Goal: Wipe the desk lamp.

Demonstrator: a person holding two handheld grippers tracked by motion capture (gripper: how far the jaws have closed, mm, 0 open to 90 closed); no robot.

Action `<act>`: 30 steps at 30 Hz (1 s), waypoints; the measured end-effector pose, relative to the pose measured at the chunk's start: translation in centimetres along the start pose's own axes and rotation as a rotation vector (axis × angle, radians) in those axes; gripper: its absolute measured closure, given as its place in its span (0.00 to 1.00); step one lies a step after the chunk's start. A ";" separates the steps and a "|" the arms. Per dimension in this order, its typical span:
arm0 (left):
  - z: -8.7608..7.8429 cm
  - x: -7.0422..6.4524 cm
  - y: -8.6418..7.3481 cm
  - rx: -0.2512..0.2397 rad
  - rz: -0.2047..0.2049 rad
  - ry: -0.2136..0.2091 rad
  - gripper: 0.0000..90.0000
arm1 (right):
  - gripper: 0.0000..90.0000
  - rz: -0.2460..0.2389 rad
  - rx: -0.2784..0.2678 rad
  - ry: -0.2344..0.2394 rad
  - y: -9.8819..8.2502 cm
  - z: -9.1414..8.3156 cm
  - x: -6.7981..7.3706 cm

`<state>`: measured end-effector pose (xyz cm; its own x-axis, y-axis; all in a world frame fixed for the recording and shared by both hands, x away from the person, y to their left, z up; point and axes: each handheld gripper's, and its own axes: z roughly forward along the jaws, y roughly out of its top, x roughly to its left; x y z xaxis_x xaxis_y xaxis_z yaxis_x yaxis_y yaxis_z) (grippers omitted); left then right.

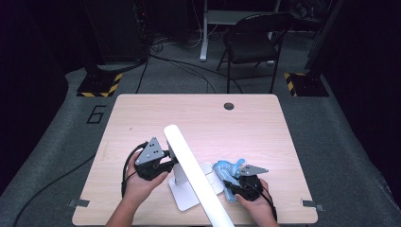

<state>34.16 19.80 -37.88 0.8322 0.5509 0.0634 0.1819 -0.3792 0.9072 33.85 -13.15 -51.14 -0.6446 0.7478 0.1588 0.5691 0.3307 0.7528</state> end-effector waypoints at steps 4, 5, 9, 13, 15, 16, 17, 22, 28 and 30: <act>0.0 0.2 0.0 0.003 0.000 -0.012 0.84 | 0.76 0.043 -0.025 0.002 -0.2 0.4 0.0; 0.0 0.2 0.1 0.004 0.000 -0.011 0.84 | 0.76 0.038 -0.030 -0.001 -0.2 0.5 0.0; 0.1 0.3 0.0 -0.001 -0.003 -0.023 0.84 | 0.76 0.061 -0.026 0.008 -0.1 0.6 -0.1; 0.1 0.3 0.0 -0.001 0.000 -0.026 0.84 | 0.76 0.062 -0.023 -0.002 0.4 1.1 -0.1; 0.1 0.3 0.0 -0.002 -0.001 -0.025 0.84 | 0.76 0.060 -0.018 -0.007 0.8 1.4 -0.1; 0.1 0.3 0.0 0.000 -0.001 -0.026 0.84 | 0.76 0.056 -0.016 -0.007 0.9 1.6 -0.2; 0.0 0.3 0.0 0.000 -0.001 -0.025 0.84 | 0.76 0.070 -0.020 -0.009 1.0 1.7 -0.2; 0.1 0.2 0.0 -0.007 -0.005 -0.023 0.84 | 0.76 0.092 -0.028 -0.005 1.7 2.5 -0.5; 0.1 0.2 0.0 -0.005 -0.005 -0.024 0.84 | 0.75 0.108 -0.031 -0.013 2.6 3.5 -0.7; 0.1 0.2 0.0 -0.003 -0.003 -0.022 0.84 | 0.75 0.102 -0.031 -0.019 3.1 4.0 -0.8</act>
<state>34.40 19.80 -37.93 0.8432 0.5351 0.0515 0.1828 -0.3755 0.9086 38.09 -10.43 -51.49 -0.5739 0.7878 0.2237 0.6151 0.2344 0.7528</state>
